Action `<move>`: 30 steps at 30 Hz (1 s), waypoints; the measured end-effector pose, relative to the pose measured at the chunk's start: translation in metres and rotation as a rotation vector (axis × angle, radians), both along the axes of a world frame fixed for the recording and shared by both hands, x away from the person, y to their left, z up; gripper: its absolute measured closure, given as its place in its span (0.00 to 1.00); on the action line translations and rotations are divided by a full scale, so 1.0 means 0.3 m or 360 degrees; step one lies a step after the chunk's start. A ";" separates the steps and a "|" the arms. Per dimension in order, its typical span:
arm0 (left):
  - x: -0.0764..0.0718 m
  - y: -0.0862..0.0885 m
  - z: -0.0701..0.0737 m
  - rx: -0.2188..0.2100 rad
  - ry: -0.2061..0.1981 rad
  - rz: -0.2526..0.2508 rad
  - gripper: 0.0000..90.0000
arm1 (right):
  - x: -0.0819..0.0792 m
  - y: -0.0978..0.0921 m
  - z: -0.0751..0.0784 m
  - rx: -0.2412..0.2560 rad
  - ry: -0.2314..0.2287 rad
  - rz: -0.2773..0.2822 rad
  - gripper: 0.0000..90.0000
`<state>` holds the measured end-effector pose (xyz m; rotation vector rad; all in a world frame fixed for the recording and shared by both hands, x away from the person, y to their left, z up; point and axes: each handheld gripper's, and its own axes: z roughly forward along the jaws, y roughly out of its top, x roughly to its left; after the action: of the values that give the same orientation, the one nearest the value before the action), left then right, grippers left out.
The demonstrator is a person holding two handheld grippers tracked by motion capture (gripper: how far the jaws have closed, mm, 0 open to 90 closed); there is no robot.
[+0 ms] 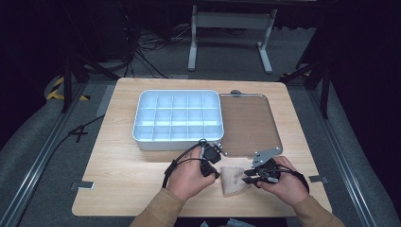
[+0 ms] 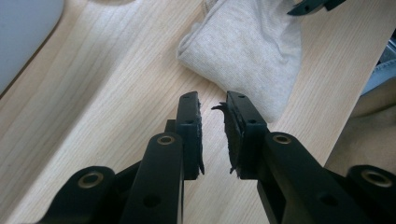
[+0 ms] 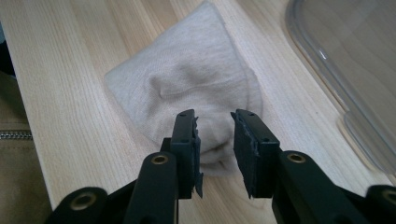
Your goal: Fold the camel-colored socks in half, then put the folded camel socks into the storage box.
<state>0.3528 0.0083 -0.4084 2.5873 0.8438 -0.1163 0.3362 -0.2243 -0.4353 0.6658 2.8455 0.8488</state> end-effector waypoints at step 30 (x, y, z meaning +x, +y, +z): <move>-0.019 0.124 0.005 0.0109 0.0016 0.0122 0.80 | -0.030 0.049 0.005 0.0266 0.0133 -0.0156 0.96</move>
<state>0.3472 0.0455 -0.4069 2.6156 0.9650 -0.0799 0.3271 -0.2096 -0.4338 0.8723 2.8077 1.0752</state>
